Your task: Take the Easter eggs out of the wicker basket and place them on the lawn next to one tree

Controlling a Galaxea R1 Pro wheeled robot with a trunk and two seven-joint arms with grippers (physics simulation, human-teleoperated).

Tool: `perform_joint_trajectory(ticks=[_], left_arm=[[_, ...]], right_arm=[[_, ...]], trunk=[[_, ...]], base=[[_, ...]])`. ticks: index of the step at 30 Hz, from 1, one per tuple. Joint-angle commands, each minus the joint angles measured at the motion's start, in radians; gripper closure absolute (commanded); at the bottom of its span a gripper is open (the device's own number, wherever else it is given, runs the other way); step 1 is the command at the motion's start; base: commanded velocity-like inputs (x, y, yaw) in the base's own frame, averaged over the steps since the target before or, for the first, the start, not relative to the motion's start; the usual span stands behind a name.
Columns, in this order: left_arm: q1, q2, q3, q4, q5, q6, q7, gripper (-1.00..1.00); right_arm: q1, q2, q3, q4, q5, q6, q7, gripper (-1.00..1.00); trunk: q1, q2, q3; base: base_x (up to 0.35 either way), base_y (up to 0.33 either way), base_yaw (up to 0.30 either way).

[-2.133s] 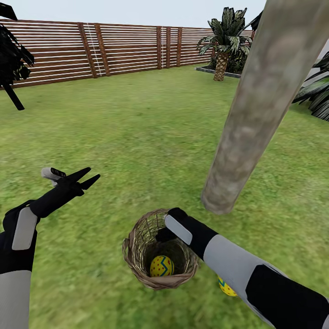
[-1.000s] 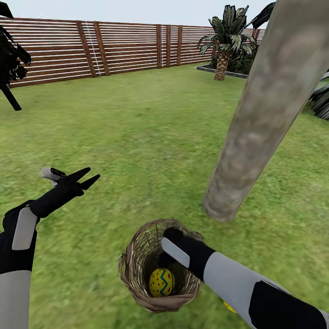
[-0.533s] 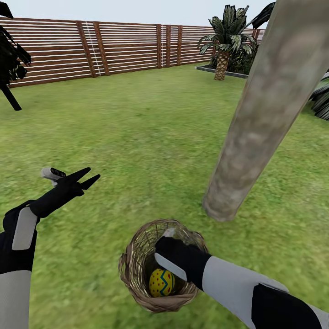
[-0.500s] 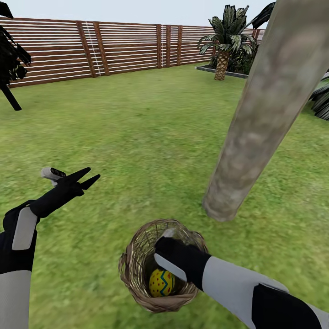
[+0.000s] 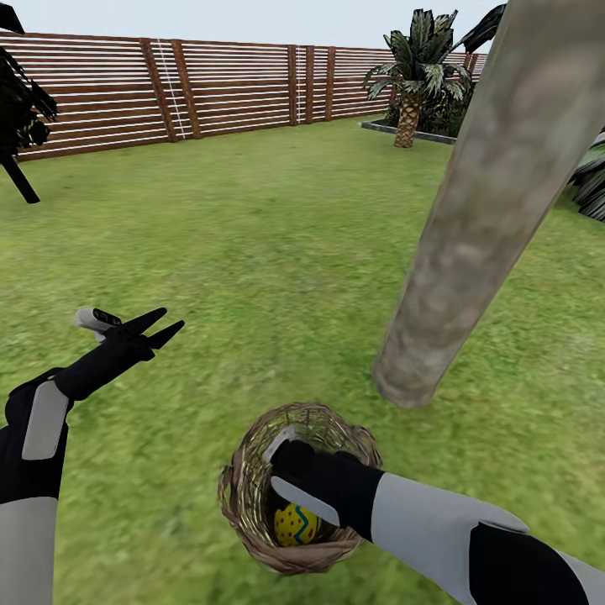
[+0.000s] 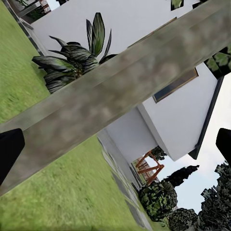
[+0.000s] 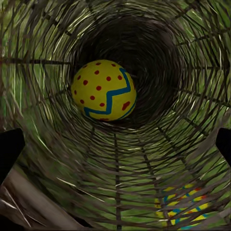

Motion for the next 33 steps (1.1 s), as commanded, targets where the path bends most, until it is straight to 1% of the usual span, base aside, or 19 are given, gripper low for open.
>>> perform_joint_trajectory(ticks=[1, 2, 4, 5, 6, 7, 8, 9, 10, 13, 14, 15, 18, 21, 22, 24, 25, 29, 33], left_arm=[[-0.001, 0.0, 0.001, 0.0, 0.0, 0.004, -0.003, -1.0], [-0.001, 0.0, 0.001, 0.0, 0.0, 0.004, -0.003, -1.0], [-0.001, 0.0, 0.001, 0.0, 0.0, 0.004, -0.003, -1.0], [-0.001, 0.0, 0.001, 0.0, 0.0, 0.004, -0.003, -1.0], [-0.001, -0.001, 0.001, 0.0, 0.0, 0.004, -0.003, -1.0], [-0.001, -0.001, 0.001, 0.0, 0.0, 0.004, -0.003, -1.0], [-0.001, -0.001, 0.001, 0.0, 0.0, 0.004, -0.003, -1.0], [-0.001, 0.0, 0.001, 0.0, 0.0, 0.004, -0.003, -1.0], [-0.001, 0.0, 0.001, 0.0, 0.0, 0.004, -0.003, -1.0], [-0.001, -0.001, 0.001, 0.0, 0.0, 0.004, -0.003, -1.0], [-0.001, -0.001, 0.001, 0.0, -0.001, 0.004, -0.003, -1.0], [-0.001, -0.001, 0.0, 0.0, -0.001, 0.004, -0.003, -1.0], [-0.001, -0.001, -0.001, 0.0, -0.001, 0.004, -0.003, -1.0], [-0.001, -0.001, 0.0, 0.0, 0.0, 0.004, -0.003, -1.0], [-0.001, -0.001, 0.0, 0.0, 0.001, 0.004, -0.003, -1.0], [-0.001, -0.001, 0.0, 0.0, 0.001, 0.004, -0.004, -1.0], [-0.001, -0.001, 0.0, 0.0, 0.0, 0.004, -0.004, -1.0], [-0.001, -0.001, 0.0, 0.0, -0.001, 0.004, -0.003, -1.0], [0.0, -0.001, 0.0, 0.0, -0.002, 0.004, -0.003, -1.0]], right_arm=[[-0.002, -0.001, 0.007, -0.003, -0.005, 0.001, 0.013, -1.0], [-0.003, -0.002, 0.01, -0.005, 0.02, 0.001, 0.047, -1.0], [-0.003, -0.008, 0.011, -0.006, 0.11, -0.001, 0.118, -1.0], [-0.003, -0.011, 0.011, -0.006, 0.176, -0.002, 0.184, -1.0], [-0.004, -0.013, 0.011, -0.002, 0.245, -0.003, 0.264, -1.0], [-0.004, -0.014, 0.01, 0.001, 0.295, -0.006, 0.32, -1.0], [-0.004, -0.015, 0.009, 0.004, 0.37, -0.014, 0.397, -1.0], [-0.004, -0.015, 0.008, 0.007, 0.419, -0.019, 0.441, -1.0], [-0.004, -0.015, 0.008, 0.008, 0.442, -0.023, 0.461, -1.0], [-0.004, -0.016, 0.002, 0.017, 0.549, -0.052, 0.561, -1.0], [-0.004, -0.016, 0.0, 0.036, 0.576, -0.066, 0.582, -1.0], [-0.004, -0.015, 0.0, 0.064, 0.59, -0.078, 0.591, -1.0], [-0.004, -0.015, 0.001, 0.096, 0.6, -0.107, 0.597, -1.0], [-0.005, -0.015, 0.002, 0.104, 0.617, -0.123, 0.606, -1.0], [-0.005, -0.015, 0.002, 0.106, 0.631, -0.125, 0.623, -1.0], [-0.006, -0.016, 0.001, 0.107, 0.649, -0.126, 0.646, -1.0], [-0.006, -0.017, 0.001, 0.107, 0.666, -0.127, 0.661, -1.0], [-0.007, -0.02, -0.001, 0.105, 0.719, -0.127, 0.676, -1.0], [-0.016, -0.02, -0.001, 0.104, 0.729, -0.128, 0.678, -1.0]], trunk=[[0.0, 0.0, -0.001], [0.0, 0.0, -0.001], [0.0, 0.0, -0.001], [0.0, 0.0, -0.001], [0.0, 0.0, -0.001], [0.0, 0.0, -0.001], [0.0, 0.0, -0.001], [0.0, 0.0, -0.001], [0.0, 0.0, -0.001], [0.0, 0.0, -0.001], [0.0, 0.0, -0.001], [0.0, 0.0, -0.001], [0.0, 0.0, -0.001], [0.0, 0.0, -0.001], [0.0, 0.0, -0.001], [0.008, -0.014, -0.007], [0.011, -0.021, -0.01], [0.027, -0.049, -0.023], [0.042, -0.077, -0.035]], base=[[0.0, 0.0, 0.0], [0.0, 0.0, 0.0], [0.0, 0.0, 0.0], [0.0, 0.0, 0.0], [0.0, 0.0, 0.0], [0.0, 0.0, 0.0], [0.0, 0.0, 0.0], [0.0, 0.0, 0.0], [0.0, 0.0, 0.0], [0.0, 0.0, 0.0], [0.0, 0.0, 0.0], [0.0, 0.0, 0.0], [0.0, 0.0, 0.0], [0.0, 0.0, 0.0], [0.0, 0.0, 0.0], [0.0, 0.0, 0.0], [0.0, 0.0, 0.0], [0.0, 0.0, 0.0], [0.0, 0.0, 0.0]])
